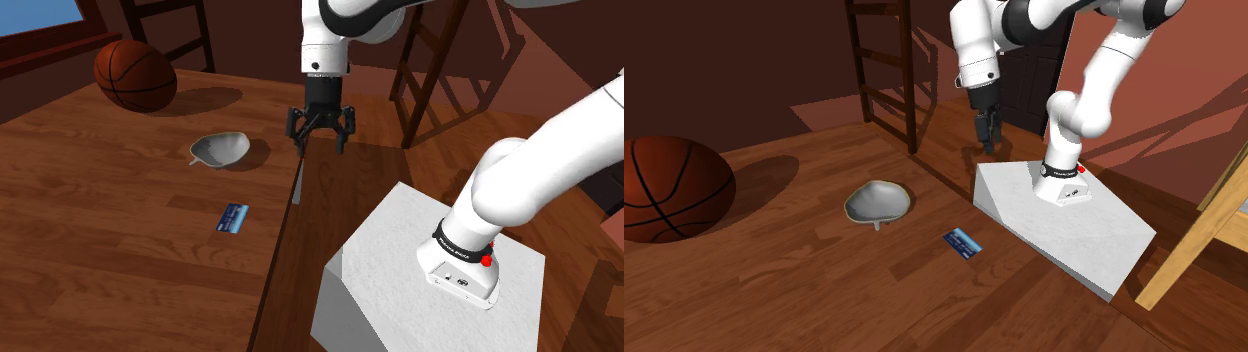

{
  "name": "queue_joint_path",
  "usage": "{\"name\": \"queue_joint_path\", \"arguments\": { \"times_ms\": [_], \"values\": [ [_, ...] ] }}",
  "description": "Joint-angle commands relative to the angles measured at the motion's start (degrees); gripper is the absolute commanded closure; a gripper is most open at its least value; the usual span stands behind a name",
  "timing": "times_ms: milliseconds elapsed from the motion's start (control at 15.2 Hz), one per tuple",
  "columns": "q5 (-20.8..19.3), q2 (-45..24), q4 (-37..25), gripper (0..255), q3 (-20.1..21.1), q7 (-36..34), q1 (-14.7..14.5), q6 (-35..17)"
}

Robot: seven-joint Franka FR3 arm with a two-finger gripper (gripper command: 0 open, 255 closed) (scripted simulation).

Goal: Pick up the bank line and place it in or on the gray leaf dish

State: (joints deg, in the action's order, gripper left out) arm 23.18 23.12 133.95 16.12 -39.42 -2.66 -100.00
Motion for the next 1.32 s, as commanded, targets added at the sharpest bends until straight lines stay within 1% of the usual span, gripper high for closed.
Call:
{"name": "queue_joint_path", "arguments": {
  "times_ms": [0,462,726,1056,1254],
  "values": [
    [2.1,-3.4,-1.0,0,1.6,-3.8,-0.2,-2.4],
    [7.1,-17.1,-7.0,0,5.9,-15.5,-1.4,-11.1],
    [8.8,-25.7,-11.7,0,7.4,-21.8,-2.4,-15.9],
    [10.2,-36.3,-18.7,0,8.1,-28.9,-4.3,-21.2],
    [10.4,-37.4,-17.9,0,8.5,-28.8,-5.1,-23.3]
  ]
}}
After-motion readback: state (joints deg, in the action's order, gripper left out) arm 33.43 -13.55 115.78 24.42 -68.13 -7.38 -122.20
